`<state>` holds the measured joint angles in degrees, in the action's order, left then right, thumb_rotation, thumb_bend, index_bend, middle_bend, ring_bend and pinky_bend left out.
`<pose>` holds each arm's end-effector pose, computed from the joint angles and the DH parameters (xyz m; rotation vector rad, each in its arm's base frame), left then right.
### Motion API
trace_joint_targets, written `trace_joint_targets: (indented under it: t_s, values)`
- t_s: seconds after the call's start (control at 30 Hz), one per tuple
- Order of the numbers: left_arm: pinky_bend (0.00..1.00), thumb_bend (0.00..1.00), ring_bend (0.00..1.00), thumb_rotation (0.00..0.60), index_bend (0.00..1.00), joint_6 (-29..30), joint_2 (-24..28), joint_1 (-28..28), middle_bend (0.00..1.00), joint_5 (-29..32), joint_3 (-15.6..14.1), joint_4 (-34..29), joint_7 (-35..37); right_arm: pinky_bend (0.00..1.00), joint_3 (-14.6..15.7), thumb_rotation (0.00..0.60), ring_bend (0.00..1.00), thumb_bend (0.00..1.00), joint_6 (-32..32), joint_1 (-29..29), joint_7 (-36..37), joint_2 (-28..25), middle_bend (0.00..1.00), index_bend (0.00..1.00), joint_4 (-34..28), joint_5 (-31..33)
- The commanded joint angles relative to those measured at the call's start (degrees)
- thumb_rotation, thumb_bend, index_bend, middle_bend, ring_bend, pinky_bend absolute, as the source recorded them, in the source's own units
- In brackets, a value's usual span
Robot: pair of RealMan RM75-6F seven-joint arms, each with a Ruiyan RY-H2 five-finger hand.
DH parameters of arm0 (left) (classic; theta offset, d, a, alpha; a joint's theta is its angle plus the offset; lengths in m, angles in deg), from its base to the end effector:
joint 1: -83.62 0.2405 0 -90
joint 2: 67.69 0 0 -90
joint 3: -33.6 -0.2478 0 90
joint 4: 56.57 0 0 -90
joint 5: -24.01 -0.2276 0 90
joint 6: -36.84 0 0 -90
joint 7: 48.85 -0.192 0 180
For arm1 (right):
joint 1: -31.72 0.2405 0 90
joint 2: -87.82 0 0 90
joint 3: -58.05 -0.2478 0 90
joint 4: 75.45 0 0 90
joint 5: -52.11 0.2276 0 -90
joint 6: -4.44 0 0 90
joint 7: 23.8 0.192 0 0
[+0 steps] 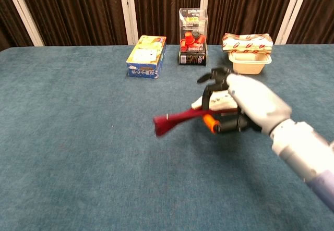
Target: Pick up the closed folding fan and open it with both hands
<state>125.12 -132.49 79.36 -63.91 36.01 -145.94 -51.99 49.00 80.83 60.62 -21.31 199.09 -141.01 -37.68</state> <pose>-0.3128 0.2253 0.1465 -1.4064 -0.7870 -0.8747 -0.1184 -0.3204 -0.0915 1.6012 -1.0184 1.4570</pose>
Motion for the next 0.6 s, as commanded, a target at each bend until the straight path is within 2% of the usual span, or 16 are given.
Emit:
trace_joint_targets:
  t_s: [0.03, 0.13, 0.3, 0.43, 0.6]
  values:
    - [0.00, 0.00, 0.00, 0.600, 0.00, 0.13, 0.02, -0.04, 0.00, 0.35, 0.39, -0.24, 0.53, 0.05, -6.78, 0.600, 0.03, 0.52, -2.94, 0.65, -7.01, -6.27, 0.21, 0.63, -13.69, 7.56]
    - [0.00, 0.00, 0.00, 0.600, 0.00, -0.63, 0.65, -0.46, 0.00, 1.18, 0.92, -1.34, 1.19, 0.05, -9.40, 0.600, 0.03, 0.52, -3.73, 0.74, -11.00, -9.21, 0.21, 0.63, -20.11, 10.90]
    - [0.00, 0.00, 0.00, 0.600, 0.00, -1.24, 1.87, -2.22, 0.00, 0.80, 2.42, -2.58, -0.36, 0.05, -12.88, 0.600, 0.03, 0.52, -4.06, 1.43, -16.16, -12.87, 0.21, 0.64, -27.48, 14.81]
    - [0.00, 0.01, 0.00, 0.600, 0.00, -4.40, 3.09, -5.12, 0.00, 1.85, 4.30, -4.12, -1.10, 0.05, -15.22, 0.600, 0.03, 0.52, -3.93, 2.39, -19.37, -14.04, 0.21, 0.64, -31.24, 18.12]
    - [0.00, 0.09, 0.00, 0.600, 0.02, -9.12, 3.64, -11.09, 0.00, 2.97, 8.20, -6.93, -5.93, 0.05, -17.63, 0.600, 0.03, 0.52, -3.79, 4.20, -22.83, -14.26, 0.22, 0.65, -33.42, 21.92]
